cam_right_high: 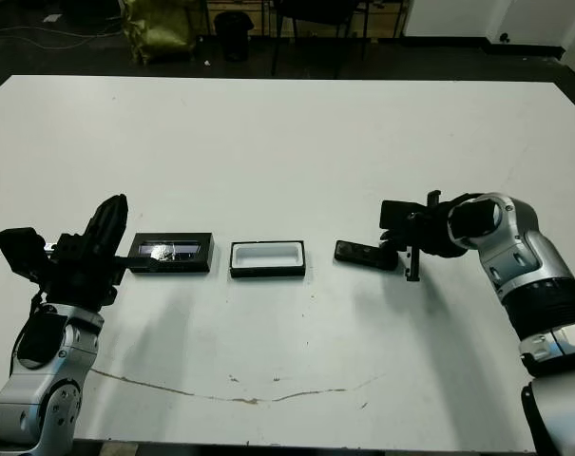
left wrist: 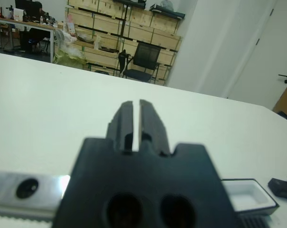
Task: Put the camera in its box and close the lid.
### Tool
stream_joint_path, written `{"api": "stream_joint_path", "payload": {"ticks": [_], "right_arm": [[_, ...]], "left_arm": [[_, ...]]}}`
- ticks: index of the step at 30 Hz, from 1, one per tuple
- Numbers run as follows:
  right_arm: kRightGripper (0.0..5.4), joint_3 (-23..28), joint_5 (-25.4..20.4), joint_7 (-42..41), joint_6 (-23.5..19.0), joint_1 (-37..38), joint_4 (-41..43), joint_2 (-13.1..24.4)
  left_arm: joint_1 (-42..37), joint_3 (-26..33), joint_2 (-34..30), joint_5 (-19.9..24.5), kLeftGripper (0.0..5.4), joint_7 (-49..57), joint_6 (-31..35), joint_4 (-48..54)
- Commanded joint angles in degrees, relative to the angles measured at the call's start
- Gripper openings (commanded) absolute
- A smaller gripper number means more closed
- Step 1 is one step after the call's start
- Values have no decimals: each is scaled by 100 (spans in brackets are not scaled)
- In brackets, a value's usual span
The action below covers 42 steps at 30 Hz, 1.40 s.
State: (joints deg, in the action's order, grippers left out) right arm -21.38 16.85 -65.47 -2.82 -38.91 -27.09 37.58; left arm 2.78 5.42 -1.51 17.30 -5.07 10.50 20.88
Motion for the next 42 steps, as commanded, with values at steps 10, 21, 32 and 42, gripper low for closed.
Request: {"api": "stream_joint_path", "payload": {"ticks": [10,21,32,42], "right_arm": [[0,-165,143,-288,-134,160,278,255],[0,-76,34,-435,-321,384,805,338],[0,-23,-263,-529,-202,590,1224,393],[0,-19,-354,-618,-317,644,1385,436]], "left_arm": [[156,17,6,-14,4,0,-20,-132],[138,6,-11,-66,4,32,-6,-155],[123,16,-14,-20,4,-28,-44,-214],[122,-18,5,-48,4,25,-4,-170]]}}
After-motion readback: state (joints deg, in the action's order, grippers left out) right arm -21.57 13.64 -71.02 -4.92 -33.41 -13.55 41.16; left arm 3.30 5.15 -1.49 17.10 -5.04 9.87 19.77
